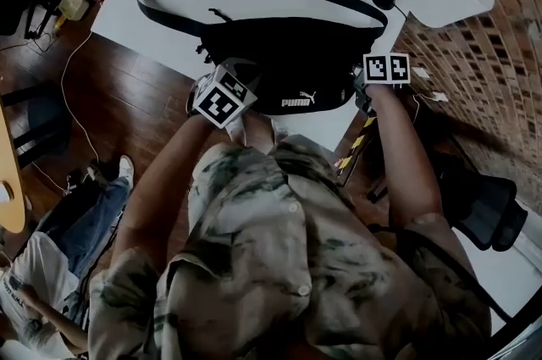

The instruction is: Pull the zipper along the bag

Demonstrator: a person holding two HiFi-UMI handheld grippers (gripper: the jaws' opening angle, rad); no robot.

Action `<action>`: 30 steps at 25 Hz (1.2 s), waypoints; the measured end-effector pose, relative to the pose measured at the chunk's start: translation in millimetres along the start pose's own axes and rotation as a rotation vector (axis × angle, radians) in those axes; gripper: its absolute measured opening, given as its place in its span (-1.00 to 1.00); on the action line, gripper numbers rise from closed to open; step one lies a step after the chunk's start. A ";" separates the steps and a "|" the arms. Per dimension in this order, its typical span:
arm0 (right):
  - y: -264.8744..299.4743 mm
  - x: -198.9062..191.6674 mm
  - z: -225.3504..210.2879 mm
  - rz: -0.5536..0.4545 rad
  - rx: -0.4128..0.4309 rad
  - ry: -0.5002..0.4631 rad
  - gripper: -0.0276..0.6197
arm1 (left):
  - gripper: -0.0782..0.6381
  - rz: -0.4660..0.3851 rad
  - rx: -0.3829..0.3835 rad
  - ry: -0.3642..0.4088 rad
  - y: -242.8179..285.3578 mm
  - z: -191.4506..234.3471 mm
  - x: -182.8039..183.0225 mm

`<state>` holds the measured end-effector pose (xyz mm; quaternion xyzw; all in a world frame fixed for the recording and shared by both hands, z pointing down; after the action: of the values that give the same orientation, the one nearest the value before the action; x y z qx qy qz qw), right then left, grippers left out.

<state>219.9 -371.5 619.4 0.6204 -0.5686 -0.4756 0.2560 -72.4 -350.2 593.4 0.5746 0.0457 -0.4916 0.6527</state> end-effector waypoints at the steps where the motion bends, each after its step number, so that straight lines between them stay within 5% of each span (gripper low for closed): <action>1: -0.4 0.5 -0.2 -0.002 -0.002 -0.002 -0.90 | -0.70 0.002 0.010 0.001 -8.4 5.7 -5.0; 17: -1.8 -0.6 10.1 -0.059 -0.137 -0.045 -0.90 | -0.68 -0.080 0.039 -0.028 -46.9 34.4 -43.0; 23: -24.8 -19.6 27.7 -0.268 -0.165 -0.175 -0.86 | -0.64 -0.133 0.113 0.002 -56.6 25.4 -62.8; 25: -42.5 -32.4 43.1 -0.330 -0.141 -0.207 -0.54 | -0.64 -0.149 0.142 -0.015 -72.4 16.5 -73.4; 30: -93.5 -95.8 85.0 -0.436 -0.115 -0.376 -0.60 | -0.64 -0.252 0.213 -0.061 -125.8 -34.6 -97.9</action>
<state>197.7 -240.9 532.3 0.6133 -0.4313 -0.6576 0.0727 -192.4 -246.9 554.2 0.6149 0.0452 -0.5891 0.5223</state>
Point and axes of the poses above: the fingertips, and each gripper's own axes: y forward along the fingers, z to its left, x out of its top, the point moved 7 cm from there along -y, backward along the fingers, and after that the axes turned 6 degrees about -y, right-handed, at the moved point
